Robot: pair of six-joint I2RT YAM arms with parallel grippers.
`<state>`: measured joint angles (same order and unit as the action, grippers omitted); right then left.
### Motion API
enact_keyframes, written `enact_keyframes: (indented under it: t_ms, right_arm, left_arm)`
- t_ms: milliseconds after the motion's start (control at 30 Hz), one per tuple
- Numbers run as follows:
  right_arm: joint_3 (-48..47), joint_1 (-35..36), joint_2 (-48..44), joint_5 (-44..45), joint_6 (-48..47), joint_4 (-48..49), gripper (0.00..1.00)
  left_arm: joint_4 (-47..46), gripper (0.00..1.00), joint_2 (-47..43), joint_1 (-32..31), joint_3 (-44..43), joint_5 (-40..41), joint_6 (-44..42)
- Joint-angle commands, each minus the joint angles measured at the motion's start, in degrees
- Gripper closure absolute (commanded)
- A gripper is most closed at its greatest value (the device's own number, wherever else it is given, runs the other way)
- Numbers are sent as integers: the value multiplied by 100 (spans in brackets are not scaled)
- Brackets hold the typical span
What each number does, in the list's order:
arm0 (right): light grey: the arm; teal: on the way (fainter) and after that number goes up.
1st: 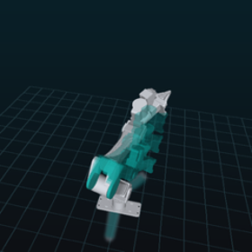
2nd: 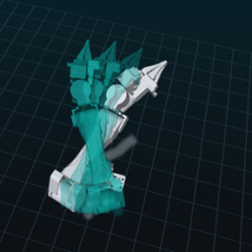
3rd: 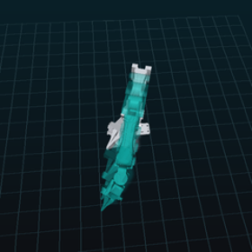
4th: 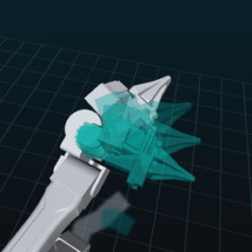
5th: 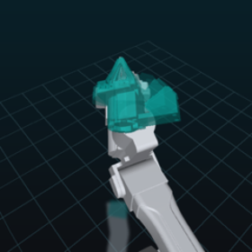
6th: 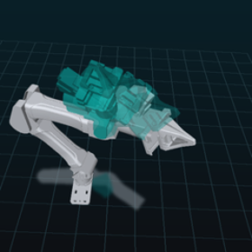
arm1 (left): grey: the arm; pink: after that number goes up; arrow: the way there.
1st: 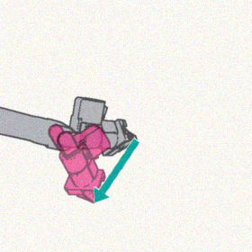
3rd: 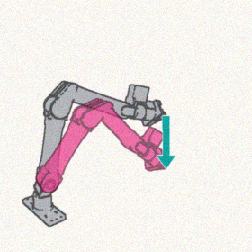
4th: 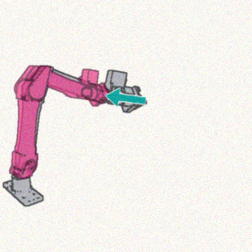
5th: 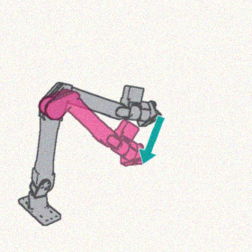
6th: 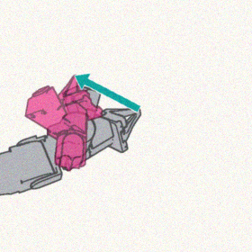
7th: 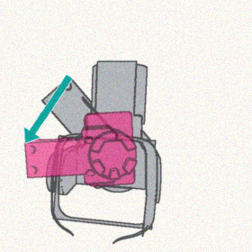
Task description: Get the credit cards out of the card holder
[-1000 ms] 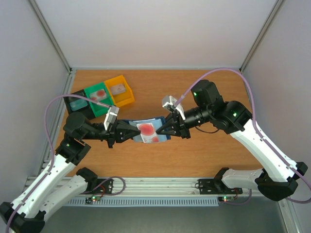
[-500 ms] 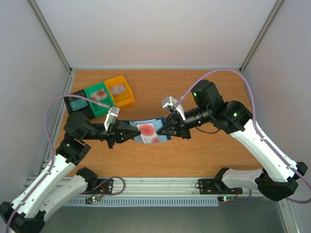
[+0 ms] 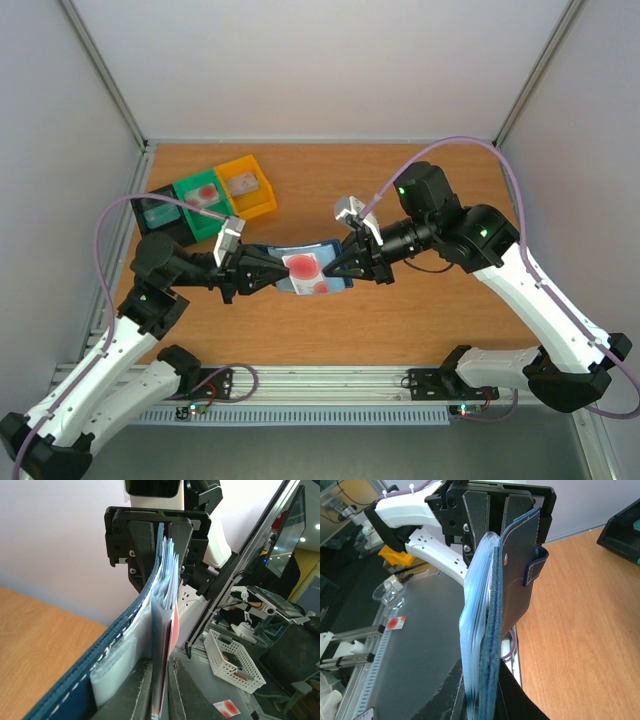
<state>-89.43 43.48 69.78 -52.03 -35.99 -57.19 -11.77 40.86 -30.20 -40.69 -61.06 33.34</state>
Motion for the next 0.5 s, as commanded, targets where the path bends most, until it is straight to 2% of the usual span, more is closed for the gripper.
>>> enact_keyframes:
  t_ms: [0, 67, 467]
  right_arm:
    - [-198, 19, -61, -397, -20, -102, 99]
    - [-198, 18, -67, -367, -46, -137, 99]
    - [-213, 19, -308, -31, -154, -364, 99]
  left_arm:
    - [-262, 93, -66, 31, -1, 102, 106]
    - [-208, 99, -89, 31, -17, 75, 79]
    - [322, 100, -197, 75, -141, 24, -195]
